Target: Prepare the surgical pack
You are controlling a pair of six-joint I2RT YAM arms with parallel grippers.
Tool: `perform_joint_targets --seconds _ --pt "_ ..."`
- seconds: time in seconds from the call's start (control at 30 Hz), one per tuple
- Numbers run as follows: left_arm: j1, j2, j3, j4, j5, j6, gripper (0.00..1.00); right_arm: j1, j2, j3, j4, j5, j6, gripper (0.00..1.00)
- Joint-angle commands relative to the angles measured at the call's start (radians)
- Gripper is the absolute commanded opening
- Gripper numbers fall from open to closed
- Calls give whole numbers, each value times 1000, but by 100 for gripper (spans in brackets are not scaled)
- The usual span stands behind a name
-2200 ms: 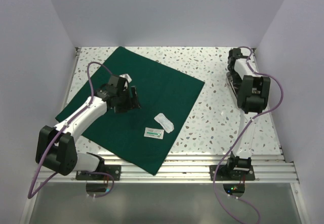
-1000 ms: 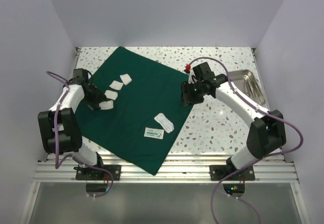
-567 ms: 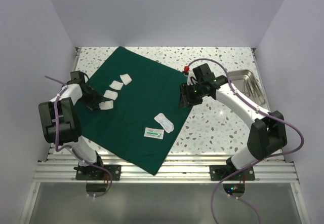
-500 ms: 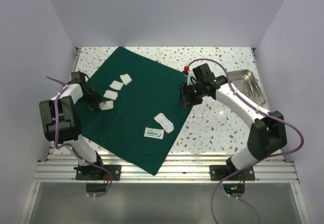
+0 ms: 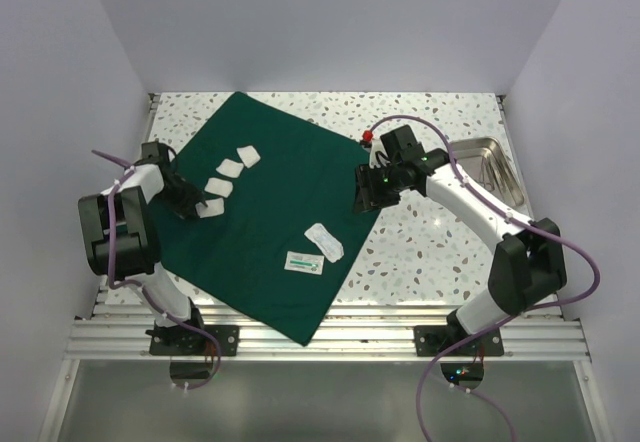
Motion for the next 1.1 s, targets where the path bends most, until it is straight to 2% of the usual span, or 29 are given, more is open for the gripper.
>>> perform_joint_targets --seconds 0.0,0.13,0.2,0.27,0.4,0.57,0.93,1.07 --pt "4 -59 43 -8 -77 43 42 -3 13 25 18 -25 -20 49" --pt "4 -62 102 -24 -110 152 47 -3 27 19 25 -48 -14 49" --pt "3 -55 114 -21 -86 190 52 -3 26 19 25 -53 -15 49" --pt "3 -41 119 5 -50 244 52 -5 29 17 25 -62 -20 49" --pt "4 -1 125 12 17 331 44 -3 39 26 28 -82 -22 49" --pt "3 37 120 -14 72 453 43 -3 36 28 31 -94 -26 49" --pt "3 19 62 -2 99 513 43 -3 20 3 53 -112 -23 49" --pt "-10 28 47 -4 87 523 40 -3 13 -6 59 -119 -23 48"
